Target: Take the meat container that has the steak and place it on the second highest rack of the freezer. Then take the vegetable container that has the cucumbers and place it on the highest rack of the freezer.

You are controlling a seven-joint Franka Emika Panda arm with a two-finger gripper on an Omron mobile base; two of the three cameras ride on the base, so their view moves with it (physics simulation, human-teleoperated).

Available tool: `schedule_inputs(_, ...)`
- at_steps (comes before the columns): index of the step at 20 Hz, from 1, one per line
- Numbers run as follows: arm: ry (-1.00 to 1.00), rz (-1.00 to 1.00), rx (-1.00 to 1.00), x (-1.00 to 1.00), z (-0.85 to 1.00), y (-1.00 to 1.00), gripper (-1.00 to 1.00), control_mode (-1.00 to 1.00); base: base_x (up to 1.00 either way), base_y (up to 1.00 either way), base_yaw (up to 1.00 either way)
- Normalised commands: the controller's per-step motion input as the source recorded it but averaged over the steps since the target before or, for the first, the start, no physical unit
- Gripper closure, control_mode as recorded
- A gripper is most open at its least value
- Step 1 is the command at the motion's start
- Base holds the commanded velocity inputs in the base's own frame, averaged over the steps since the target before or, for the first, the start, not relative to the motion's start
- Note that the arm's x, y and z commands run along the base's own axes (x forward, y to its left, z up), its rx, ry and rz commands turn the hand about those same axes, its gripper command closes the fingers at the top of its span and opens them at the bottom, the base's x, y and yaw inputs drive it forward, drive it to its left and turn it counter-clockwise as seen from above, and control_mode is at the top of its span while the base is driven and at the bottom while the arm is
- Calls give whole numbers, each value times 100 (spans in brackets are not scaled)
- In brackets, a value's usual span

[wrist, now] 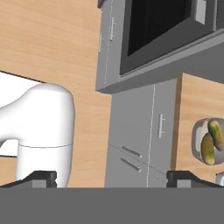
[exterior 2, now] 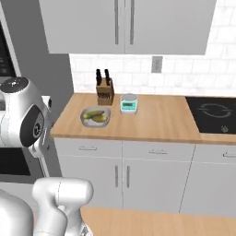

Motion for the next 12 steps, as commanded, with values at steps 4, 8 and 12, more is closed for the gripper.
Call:
schedule_inputs(4,0,0,0,0,0,0,-100,100,58,-53,0)
schedule_inputs(8,0,0,0,0,0,0,-100,100,65,-39,0)
schedule_inputs(12,0,0,0,0,0,0,-100,100,66,-26,0)
